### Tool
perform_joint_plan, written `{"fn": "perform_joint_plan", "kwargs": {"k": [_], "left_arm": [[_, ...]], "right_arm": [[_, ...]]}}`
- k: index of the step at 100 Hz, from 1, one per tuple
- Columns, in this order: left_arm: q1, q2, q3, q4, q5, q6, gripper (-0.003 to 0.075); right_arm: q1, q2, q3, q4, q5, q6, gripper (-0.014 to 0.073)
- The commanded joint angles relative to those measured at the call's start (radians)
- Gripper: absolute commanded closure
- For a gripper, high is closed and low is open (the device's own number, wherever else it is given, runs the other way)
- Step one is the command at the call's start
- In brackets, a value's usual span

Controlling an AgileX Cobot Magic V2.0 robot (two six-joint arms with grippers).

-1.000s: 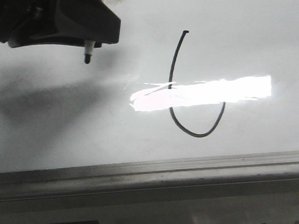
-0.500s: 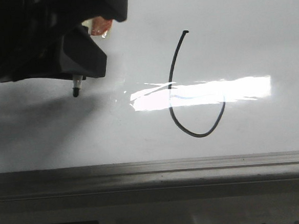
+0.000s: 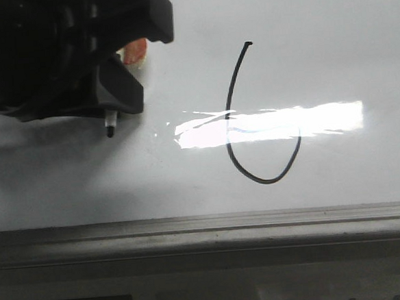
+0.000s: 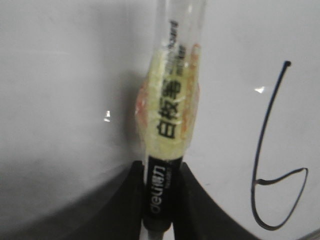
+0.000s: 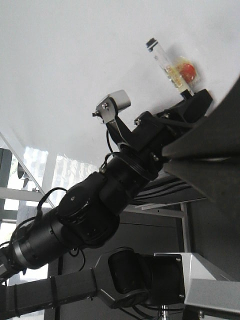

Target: Write number 6 on whiteboard

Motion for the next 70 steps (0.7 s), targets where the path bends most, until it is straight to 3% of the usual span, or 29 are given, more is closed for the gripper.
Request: {"fn": "perform_joint_plan", "kwargs": {"k": [1,44,70], "left_arm": [[0.005,0.023,-0.017,-0.024,-0.003,-0.010,0.0741],[0.005,0.042,-0.017,-0.024,-0.099,-0.010,0.0726],[0.005,0.042,-0.017,-0.024,-0.106,-0.010,0.0445]], "right_arm": [[0.000,-0.001,-0.038,-0.002,-0.087,0.003,0.0647],[0.000,-0.001,-0.038,0.010,-0.087,0.003,0.0647],[0.000,-0.001,-0.038,0.010,-0.087,0.003,0.0647]]}}
